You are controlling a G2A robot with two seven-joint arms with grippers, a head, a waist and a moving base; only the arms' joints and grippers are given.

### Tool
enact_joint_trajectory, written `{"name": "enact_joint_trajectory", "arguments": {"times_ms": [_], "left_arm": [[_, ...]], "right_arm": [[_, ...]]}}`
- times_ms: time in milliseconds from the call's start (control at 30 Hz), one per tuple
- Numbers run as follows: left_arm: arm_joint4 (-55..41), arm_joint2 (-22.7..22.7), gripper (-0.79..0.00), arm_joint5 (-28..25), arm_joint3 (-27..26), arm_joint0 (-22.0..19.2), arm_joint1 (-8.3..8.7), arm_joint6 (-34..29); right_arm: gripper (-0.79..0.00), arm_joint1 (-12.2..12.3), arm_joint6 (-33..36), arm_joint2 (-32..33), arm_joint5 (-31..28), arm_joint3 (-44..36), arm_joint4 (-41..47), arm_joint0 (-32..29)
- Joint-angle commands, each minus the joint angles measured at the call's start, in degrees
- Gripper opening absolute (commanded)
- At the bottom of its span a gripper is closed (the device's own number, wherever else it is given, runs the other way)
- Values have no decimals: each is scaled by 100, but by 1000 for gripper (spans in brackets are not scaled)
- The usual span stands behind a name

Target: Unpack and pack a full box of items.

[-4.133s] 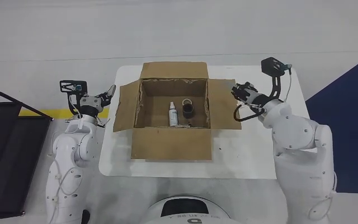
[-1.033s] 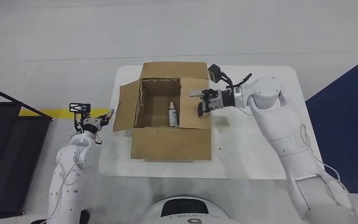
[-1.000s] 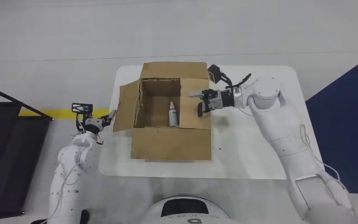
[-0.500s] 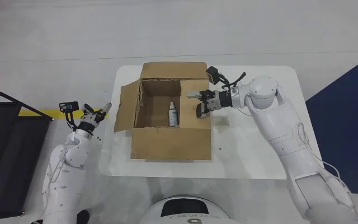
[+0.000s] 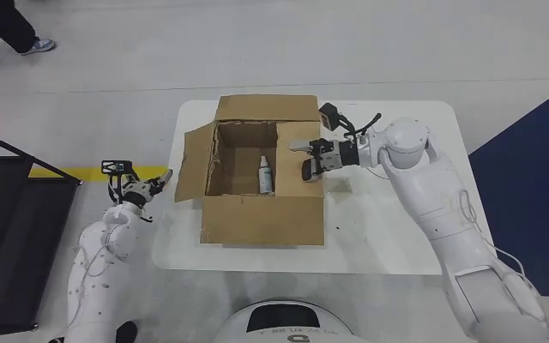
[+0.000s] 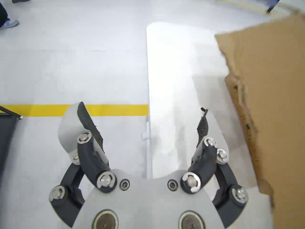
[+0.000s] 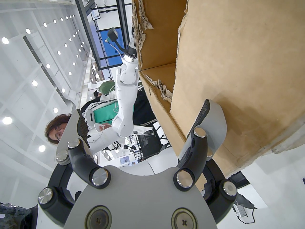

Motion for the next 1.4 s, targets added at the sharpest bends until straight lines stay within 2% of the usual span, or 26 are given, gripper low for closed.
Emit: {"name": "enact_joint_trajectory", "arguments": {"times_ms": [0,167,267,400,500,600,700,800,900,1000,1233,1367], "left_arm": [[185,225,0,-150,58,-25,-11,174],[324,567,0,-304,-91,8,-35,430],[-69,562,0,-361,-68,9,-50,549],[-1540,56,0,-559,-20,-29,-42,630],[-1920,-302,0,-858,-320,33,21,535],[-1586,-406,0,-925,-778,84,76,377],[-993,-270,0,-655,-1269,60,93,303],[-1031,-51,0,-631,-1721,105,70,352],[-1001,46,0,-420,-1884,132,60,330],[-769,85,0,-204,-1787,140,65,276],[6,159,0,330,-924,120,90,317],[165,401,0,442,-424,51,67,349]], "right_arm": [[0,15,3,4,-2,-4,-20,-9],[0,40,4,-15,9,1,-28,-17],[0,53,-2,-30,-1,-16,-38,-24],[0,78,-5,-15,-19,-40,-26,-51],[0,95,-9,-3,-26,-60,-1,-82],[0,109,-4,-14,-27,-82,1,-88],[0,122,-17,-13,-48,-117,20,-99],[0,147,-43,45,-55,-145,57,-142],[0,185,-53,139,-75,-180,75,-209],[0,215,-52,210,-87,-221,86,-275],[0,282,-33,321,-99,-302,119,-405],[0,303,-9,308,-96,-324,114,-411]]}}
